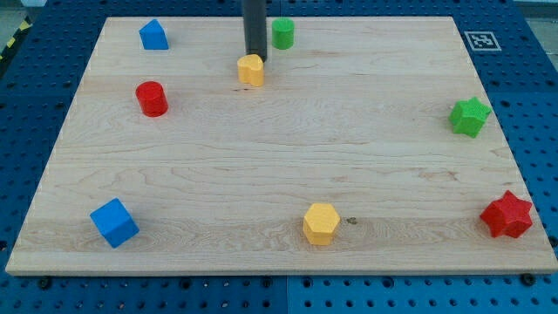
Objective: Place the yellow heart horizontally right to the red circle
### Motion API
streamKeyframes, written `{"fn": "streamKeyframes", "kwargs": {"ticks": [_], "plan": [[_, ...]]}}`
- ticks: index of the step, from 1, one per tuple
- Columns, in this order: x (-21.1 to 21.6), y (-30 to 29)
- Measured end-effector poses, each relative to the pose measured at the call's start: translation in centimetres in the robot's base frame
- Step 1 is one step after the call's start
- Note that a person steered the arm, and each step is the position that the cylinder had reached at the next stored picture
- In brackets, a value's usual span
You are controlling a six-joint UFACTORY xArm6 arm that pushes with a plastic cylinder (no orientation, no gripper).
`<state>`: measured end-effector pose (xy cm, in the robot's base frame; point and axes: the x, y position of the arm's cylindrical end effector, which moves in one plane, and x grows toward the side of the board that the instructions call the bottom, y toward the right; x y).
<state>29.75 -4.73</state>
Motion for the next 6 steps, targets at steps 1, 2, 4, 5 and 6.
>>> {"fn": "streamKeyframes", "kwargs": {"ticks": [1,2,4,5,6], "plan": [[4.2,-0.1],[8.0,-0.1],[6.4,-6.0],[11.7,-6.2],[11.6,-2.5]]}}
